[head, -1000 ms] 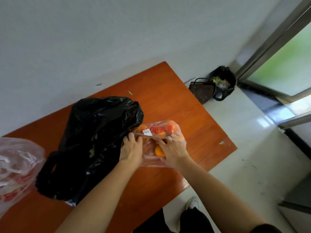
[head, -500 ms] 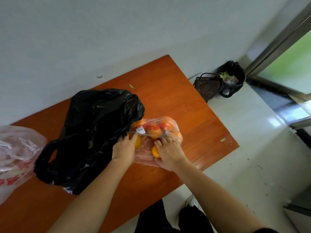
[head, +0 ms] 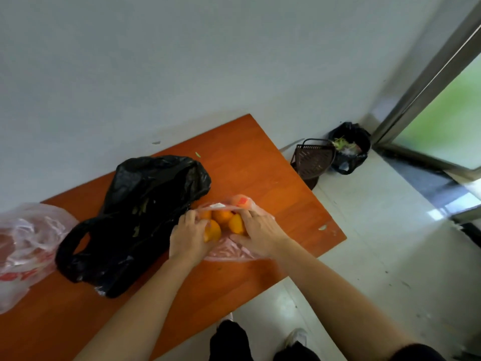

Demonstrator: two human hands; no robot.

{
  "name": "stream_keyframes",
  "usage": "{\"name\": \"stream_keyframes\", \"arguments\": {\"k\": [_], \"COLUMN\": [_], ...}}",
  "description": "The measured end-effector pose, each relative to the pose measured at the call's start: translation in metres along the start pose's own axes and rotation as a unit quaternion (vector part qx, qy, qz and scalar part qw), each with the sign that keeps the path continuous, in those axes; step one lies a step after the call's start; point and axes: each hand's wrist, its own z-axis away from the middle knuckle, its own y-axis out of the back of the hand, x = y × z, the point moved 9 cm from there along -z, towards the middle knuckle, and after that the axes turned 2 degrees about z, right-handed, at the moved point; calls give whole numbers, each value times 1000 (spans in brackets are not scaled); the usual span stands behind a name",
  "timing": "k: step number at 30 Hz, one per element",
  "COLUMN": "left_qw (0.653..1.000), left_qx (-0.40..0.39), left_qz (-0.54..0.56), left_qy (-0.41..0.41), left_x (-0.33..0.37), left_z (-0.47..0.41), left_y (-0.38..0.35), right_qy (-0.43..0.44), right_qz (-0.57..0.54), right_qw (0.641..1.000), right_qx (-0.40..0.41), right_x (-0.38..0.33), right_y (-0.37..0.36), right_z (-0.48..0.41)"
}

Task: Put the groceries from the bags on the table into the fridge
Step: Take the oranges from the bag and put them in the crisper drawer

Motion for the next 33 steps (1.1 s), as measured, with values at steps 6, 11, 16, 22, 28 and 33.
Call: {"name": "stream_keyframes", "arguments": {"k": [6, 11, 16, 22, 28, 33], "left_qw": [995, 991, 980, 982, 970, 936], "left_qx": [-94, -133, -175, -162, -24, 87], "left_qz": [18, -12, -95, 34, 224, 291], "left_qy": [42, 28, -31, -90, -92, -178], "left_x": [8, 8, 9, -2, -11, 53], "left_z": [8, 0, -11, -23, -32, -30], "left_y": [-21, -35, -58, -38, 30, 110], "right_qy": [4, -8, -30, -92, -203, -228], "right_qz": [38, 41, 13, -168, -324, -275], "right_qw": [998, 997, 999, 981, 901, 848], "right_qx": [-44, -58, -37, 32, 206, 391], "right_x": [3, 6, 3, -1, -1, 17], "right_y": [7, -7, -17, -18, 29, 102], "right_z": [18, 25, 27, 26, 44, 103]}}
